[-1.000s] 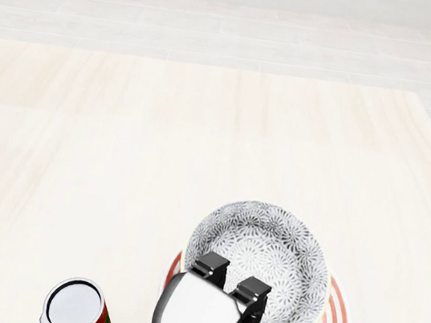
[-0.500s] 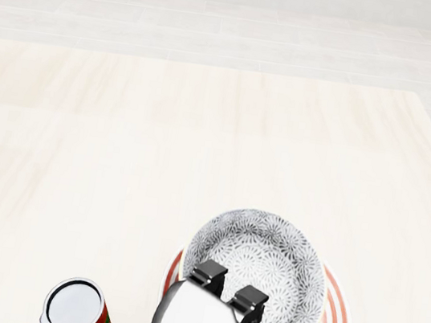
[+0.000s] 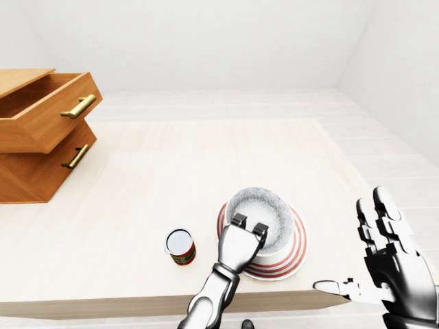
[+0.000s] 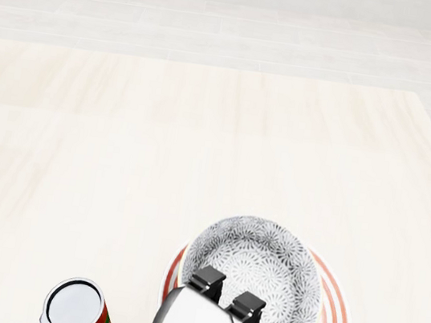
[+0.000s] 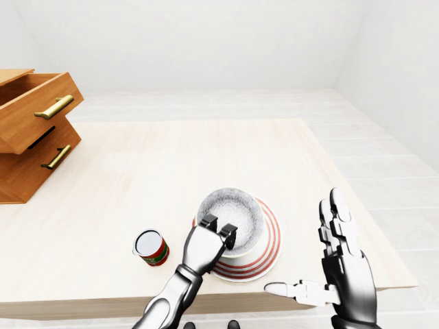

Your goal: Put the bowl on the plate.

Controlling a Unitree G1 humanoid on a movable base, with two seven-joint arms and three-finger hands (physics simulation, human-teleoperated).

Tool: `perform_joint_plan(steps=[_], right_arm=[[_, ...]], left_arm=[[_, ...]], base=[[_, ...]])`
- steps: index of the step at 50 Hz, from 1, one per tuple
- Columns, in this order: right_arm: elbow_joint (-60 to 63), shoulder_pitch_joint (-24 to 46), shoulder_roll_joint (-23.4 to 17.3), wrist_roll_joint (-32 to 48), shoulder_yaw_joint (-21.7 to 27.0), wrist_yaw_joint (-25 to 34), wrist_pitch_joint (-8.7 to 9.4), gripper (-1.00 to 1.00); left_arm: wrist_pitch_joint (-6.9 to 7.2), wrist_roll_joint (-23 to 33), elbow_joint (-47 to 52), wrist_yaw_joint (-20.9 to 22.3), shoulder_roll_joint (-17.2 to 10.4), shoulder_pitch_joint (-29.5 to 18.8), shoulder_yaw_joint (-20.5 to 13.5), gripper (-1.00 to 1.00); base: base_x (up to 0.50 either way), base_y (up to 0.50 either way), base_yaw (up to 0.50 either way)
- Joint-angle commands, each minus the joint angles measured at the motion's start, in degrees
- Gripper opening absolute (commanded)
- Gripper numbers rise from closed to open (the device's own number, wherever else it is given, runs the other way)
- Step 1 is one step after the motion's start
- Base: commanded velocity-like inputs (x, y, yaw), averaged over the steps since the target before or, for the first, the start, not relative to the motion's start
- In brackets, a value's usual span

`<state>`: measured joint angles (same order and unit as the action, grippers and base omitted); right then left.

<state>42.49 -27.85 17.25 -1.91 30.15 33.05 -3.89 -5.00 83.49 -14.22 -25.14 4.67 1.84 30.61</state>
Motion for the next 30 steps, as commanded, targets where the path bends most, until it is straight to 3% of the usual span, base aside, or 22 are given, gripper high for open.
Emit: perform_joint_plan(steps=[1,21,30], right_arm=[[-0.8,0.2,-0.3,0.2,-0.4,-0.4,-0.34,1.00],[-1.3,-0.2,-0.6,0.2,-0.8,-0.8,-0.88,1.00],[-0.1,-0.4,-0.5,0.2,-0.7,-0.7,-0.16,1.00]], left_arm=[[0.00,0.3,-2.0,-3.3,0.6,-0.4,0.1,-1.00],[0.00,1.4,-3.5,-4.7,0.5,-0.9,-0.3,-1.00],[0.00,1.6,-2.8,-4.6,0.4,-0.5,-0.3,-1.00]], base=[[0.00,0.00,0.00],[0.00,0.00,0.00],[0.00,0.00,0.00]])
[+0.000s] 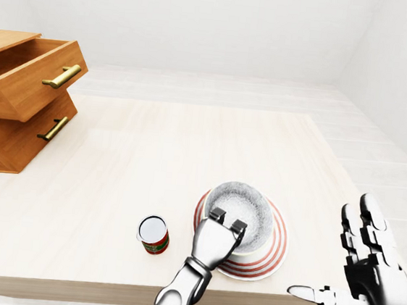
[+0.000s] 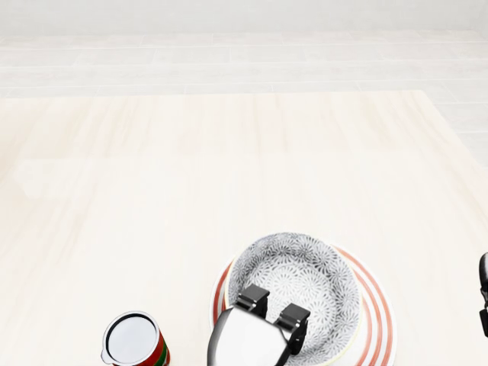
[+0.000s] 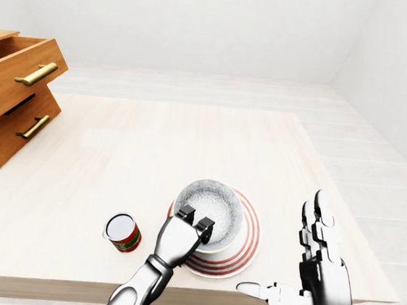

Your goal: Put the bowl on the plate.

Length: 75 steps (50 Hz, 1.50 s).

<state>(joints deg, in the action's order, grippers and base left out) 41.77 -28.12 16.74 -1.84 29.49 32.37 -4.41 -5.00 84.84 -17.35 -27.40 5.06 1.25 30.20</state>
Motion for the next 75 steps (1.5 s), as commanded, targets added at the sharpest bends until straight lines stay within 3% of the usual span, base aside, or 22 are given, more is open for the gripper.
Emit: perform_joint_plan(steps=[1,40,52,60,75], right_arm=[[0.7,-0.1,0.0,0.2,-0.1,0.0,0.38,1.00],[0.2,0.5,-0.2,0.2,0.2,-0.1,0.59,1.00],[-0.3,0.4,-0.4,0.0,0.1,-0.2,0.25,1.00],[-1.0,0.7,-0.5,0.4,-0.1,-0.4,0.09,1.00],[-0.8,0.4,-0.7,0.4,-0.6,-0.8,0.10,1.00]], left_arm=[[0.00,0.2,0.2,-2.4,0.0,0.1,0.1,-1.00],[0.00,1.0,-1.5,-2.6,0.3,0.1,0.8,-1.00],[0.00,1.3,-2.3,-2.6,0.5,0.0,0.8,-0.21],[0.00,1.1,-1.8,-2.6,0.4,0.3,0.8,-0.11],[0.00,1.1,-2.1,-2.6,0.4,-0.1,0.6,0.27]], base=[[0.00,0.00,0.00],[0.00,0.00,0.00],[0.00,0.00,0.00],[0.00,0.00,0.00],[0.00,0.00,0.00]])
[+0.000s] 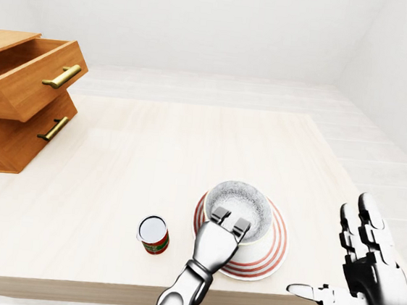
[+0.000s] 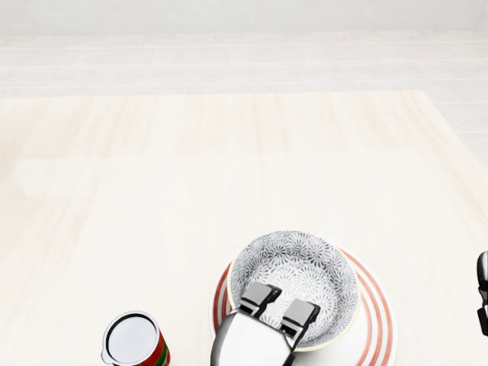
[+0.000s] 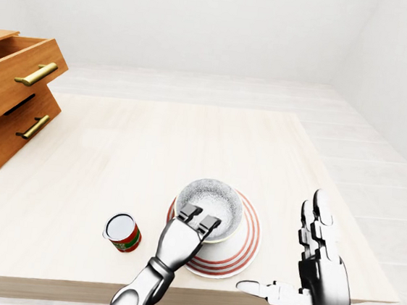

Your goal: Put the bowl on the plate.

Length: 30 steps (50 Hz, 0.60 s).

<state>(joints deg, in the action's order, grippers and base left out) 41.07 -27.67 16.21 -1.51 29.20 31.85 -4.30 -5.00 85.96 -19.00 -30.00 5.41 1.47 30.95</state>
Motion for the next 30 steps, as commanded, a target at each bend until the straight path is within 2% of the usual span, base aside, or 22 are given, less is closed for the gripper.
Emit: perform_joint_plan(steps=[1,5,11,12,14,15,30], right_arm=[[-0.1,-0.1,-0.2,0.1,-0.4,-0.3,-0.06,1.00],[-0.1,-0.4,0.0,0.6,-0.8,-0.2,-0.58,1.00],[0.2,-0.4,-0.2,0.6,-0.9,-0.4,-0.14,1.00],[0.3,-0.5,-0.1,0.7,-1.0,-0.4,-0.28,1.00],[0.5,-0.7,0.0,0.8,-1.1,-0.3,-0.37,1.00],[0.6,-0.8,0.0,0.9,-1.1,-0.3,-0.38,1.00],[1.8,-1.0,0.4,1.0,-0.9,0.0,0.22,1.00]], left_arm=[[0.00,0.0,-0.7,0.0,0.0,-0.4,-0.3,0.29],[0.00,-0.1,-0.4,0.0,0.0,-0.4,-0.4,0.40],[0.00,-0.4,2.3,0.0,-0.2,0.4,-0.2,0.51],[0.00,-0.6,3.0,0.3,-0.3,0.6,-0.2,0.58],[0.00,-0.7,3.2,0.4,-0.4,0.5,-0.2,0.87],[0.00,-0.7,3.2,0.4,-0.4,0.5,-0.2,0.96],[0.00,-1.2,6.0,1.8,-1.1,1.2,-0.3,1.00]], base=[[0.00,0.00,0.00],[0.00,0.00,0.00],[0.00,0.00,0.00],[0.00,0.00,0.00],[0.00,0.00,0.00],[0.00,0.00,0.00],[0.00,0.00,0.00]])
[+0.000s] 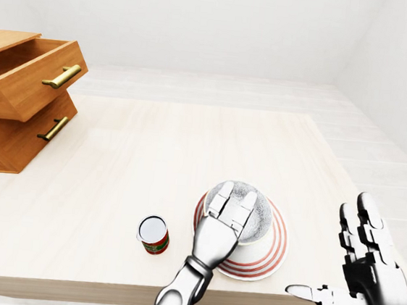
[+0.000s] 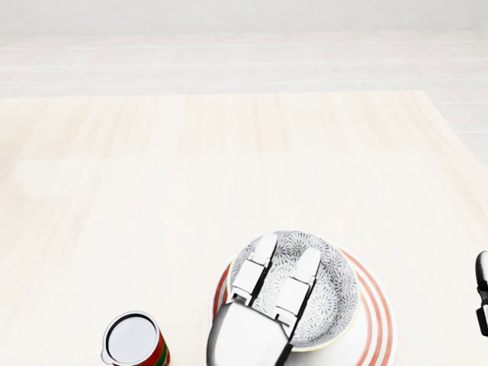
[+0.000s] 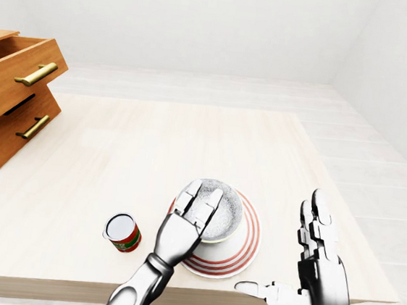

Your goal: Put the bowl on the plate.

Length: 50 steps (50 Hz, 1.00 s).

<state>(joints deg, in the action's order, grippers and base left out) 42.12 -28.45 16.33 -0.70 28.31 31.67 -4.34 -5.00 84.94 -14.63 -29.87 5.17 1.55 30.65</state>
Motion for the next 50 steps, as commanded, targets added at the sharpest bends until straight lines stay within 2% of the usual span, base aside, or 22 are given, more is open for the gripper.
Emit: perform_joint_plan(steps=[1,5,12,14,21,25,33,41,50], right_arm=[[0.7,-0.2,0.2,0.1,0.0,0.2,0.30,1.00],[0.0,0.1,0.3,0.5,-0.1,0.2,-0.05,1.00],[-0.4,0.2,0.1,0.4,-0.1,0.0,-0.16,1.00],[-0.7,0.3,0.1,0.6,-0.2,-0.1,-0.27,1.00],[-1.0,0.3,-0.2,0.6,-0.5,-0.4,-0.31,1.00],[-1.2,0.4,-0.3,0.5,-0.5,-0.6,-0.34,1.00],[-1.5,0.5,-0.6,0.9,-1.0,-0.9,-0.44,1.00],[-1.2,0.2,-0.7,0.9,-1.3,-1.3,-0.24,1.00],[-0.9,0.5,-0.9,1.0,-1.4,-1.4,0.23,1.00]], left_arm=[[0.00,-0.4,2.3,2.1,-1.0,1.2,0.0,1.00],[0.00,-1.2,4.2,3.4,-1.1,1.7,-0.1,1.00],[0.00,-1.5,3.8,2.7,-1.6,1.7,-0.1,1.00],[0.00,-2.0,5.1,4.1,-1.6,1.8,-0.3,1.00],[0.00,-2.8,6.4,4.7,-2.0,1.7,-0.8,1.00],[0.00,-4.0,10.0,7.2,-2.4,2.5,-1.2,1.00],[0.00,-4.3,10.4,6.6,-3.4,3.0,-1.5,1.00],[0.00,-5.2,13.1,8.1,-4.0,3.3,-2.2,1.00],[0.00,-7.1,23.3,12.5,-6.4,6.8,-3.0,1.00]], base=[[0.00,0.00,0.00],[0.00,0.00,0.00],[0.00,0.00,0.00],[0.00,0.00,0.00],[0.00,0.00,0.00],[0.00,0.00,0.00],[0.00,0.00,0.00],[0.00,0.00,0.00],[0.00,0.00,0.00]])
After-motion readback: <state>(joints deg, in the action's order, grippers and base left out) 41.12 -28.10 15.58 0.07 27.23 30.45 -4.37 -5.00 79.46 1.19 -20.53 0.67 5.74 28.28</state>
